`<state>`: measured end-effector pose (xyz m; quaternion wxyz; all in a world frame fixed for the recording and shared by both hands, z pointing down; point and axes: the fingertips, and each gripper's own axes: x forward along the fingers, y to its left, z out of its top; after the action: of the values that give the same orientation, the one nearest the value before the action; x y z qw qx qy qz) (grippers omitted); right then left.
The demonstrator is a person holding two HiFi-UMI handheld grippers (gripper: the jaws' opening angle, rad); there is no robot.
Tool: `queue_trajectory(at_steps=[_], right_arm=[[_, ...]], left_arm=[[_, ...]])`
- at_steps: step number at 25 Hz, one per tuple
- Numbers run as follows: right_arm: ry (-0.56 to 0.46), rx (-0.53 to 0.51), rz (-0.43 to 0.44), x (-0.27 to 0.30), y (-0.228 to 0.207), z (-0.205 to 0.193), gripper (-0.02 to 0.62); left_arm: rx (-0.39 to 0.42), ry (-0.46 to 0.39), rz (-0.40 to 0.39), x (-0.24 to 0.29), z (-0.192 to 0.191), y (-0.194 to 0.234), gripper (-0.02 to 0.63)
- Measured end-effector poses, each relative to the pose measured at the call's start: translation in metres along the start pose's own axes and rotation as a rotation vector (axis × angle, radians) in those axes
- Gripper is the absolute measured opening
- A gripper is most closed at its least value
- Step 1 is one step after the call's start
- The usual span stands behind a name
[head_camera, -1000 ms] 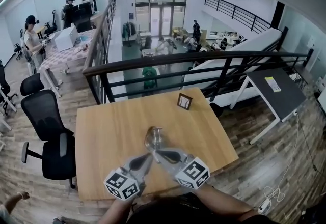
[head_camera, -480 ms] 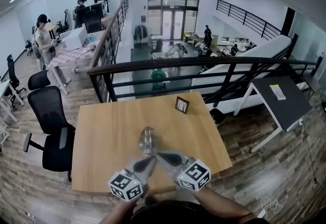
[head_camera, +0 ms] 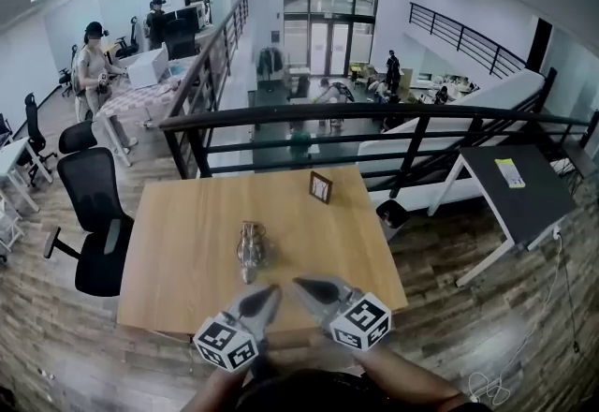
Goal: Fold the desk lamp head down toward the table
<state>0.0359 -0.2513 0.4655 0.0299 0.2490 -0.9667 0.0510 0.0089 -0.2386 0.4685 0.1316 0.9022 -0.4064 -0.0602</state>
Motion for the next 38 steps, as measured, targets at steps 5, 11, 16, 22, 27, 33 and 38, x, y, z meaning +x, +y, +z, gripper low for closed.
queue_trajectory(at_steps=[5, 11, 16, 22, 27, 33, 38], right_arm=[[0.005, -0.004, 0.033, -0.033, 0.014, -0.008, 0.003], [0.005, -0.020, 0.067, -0.060, 0.035, -0.013, 0.003], [0.004, -0.020, 0.084, -0.072, 0.049, -0.015, 0.003], [-0.016, -0.021, 0.085, -0.077, 0.057, -0.010, 0.003], [-0.024, -0.030, 0.090, -0.076, 0.061, -0.006, 0.003], [-0.023, -0.030, 0.100, -0.072, 0.063, -0.004, 0.003], [-0.024, -0.027, 0.104, -0.071, 0.065, -0.004, 0.003]], left_arm=[[0.010, -0.024, 0.055, -0.011, -0.013, -0.035, 0.002], [0.015, -0.042, 0.100, -0.025, -0.024, -0.065, 0.002], [0.027, -0.042, 0.123, -0.036, -0.030, -0.079, 0.002], [0.027, -0.027, 0.122, -0.043, -0.032, -0.087, 0.002], [0.041, -0.035, 0.128, -0.047, -0.027, -0.085, 0.002], [0.038, -0.044, 0.141, -0.052, -0.025, -0.084, 0.002], [0.040, -0.049, 0.147, -0.055, -0.025, -0.084, 0.002]])
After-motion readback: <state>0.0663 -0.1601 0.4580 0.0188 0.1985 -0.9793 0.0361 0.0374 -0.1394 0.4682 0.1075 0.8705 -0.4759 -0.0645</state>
